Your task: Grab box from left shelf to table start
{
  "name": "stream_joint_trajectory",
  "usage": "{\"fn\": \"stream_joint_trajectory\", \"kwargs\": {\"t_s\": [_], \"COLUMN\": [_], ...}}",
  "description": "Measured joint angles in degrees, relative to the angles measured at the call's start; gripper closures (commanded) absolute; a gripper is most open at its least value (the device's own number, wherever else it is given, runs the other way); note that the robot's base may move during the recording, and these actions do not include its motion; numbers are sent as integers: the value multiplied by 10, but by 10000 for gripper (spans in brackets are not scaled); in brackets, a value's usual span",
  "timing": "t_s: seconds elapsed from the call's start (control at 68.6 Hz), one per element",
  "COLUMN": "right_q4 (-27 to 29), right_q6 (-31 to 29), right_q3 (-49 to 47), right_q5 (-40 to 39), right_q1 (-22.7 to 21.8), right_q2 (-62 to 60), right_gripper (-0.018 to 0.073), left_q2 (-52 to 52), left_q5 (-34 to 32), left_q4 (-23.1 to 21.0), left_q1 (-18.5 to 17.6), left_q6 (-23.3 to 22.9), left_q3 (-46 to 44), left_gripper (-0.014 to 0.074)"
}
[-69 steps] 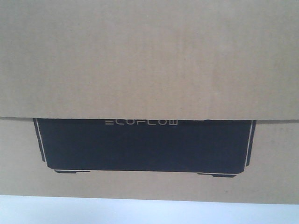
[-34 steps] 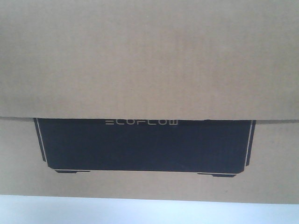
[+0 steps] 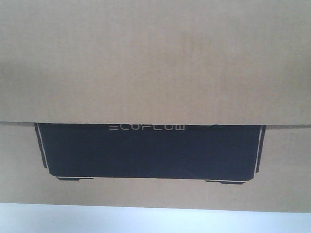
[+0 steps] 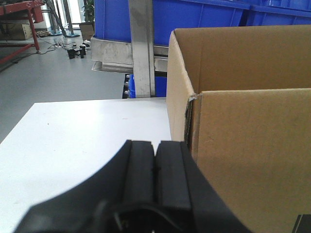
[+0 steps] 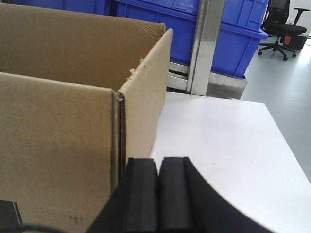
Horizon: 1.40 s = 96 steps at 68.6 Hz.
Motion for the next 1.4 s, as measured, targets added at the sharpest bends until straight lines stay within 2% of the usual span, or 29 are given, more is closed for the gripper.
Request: {"fn": "stream_joint_trajectory", "kwargs": {"t_s": [0.583,0.816,1.034,1.399], "right_q4": [0,0,0,0], "right_q6": [0,0,0,0], "right_q3": [0,0,0,0], "right_q5": [3,3,3,3], "right_q1": [0,0,0,0], "right_q2": [0,0,0,0], "right_gripper": [501,501,501,501], "left_q2": [-1,-48,-72,-72], "left_q5": [-7,-94,-126,-123], "left_q4": [0,-13,-21,-22], "left_q1": [0,0,0,0], "left_q6": [0,-2,-33,-41], "left_q3": [6,94,189,198], "left_gripper": [696,696,696,696]}}
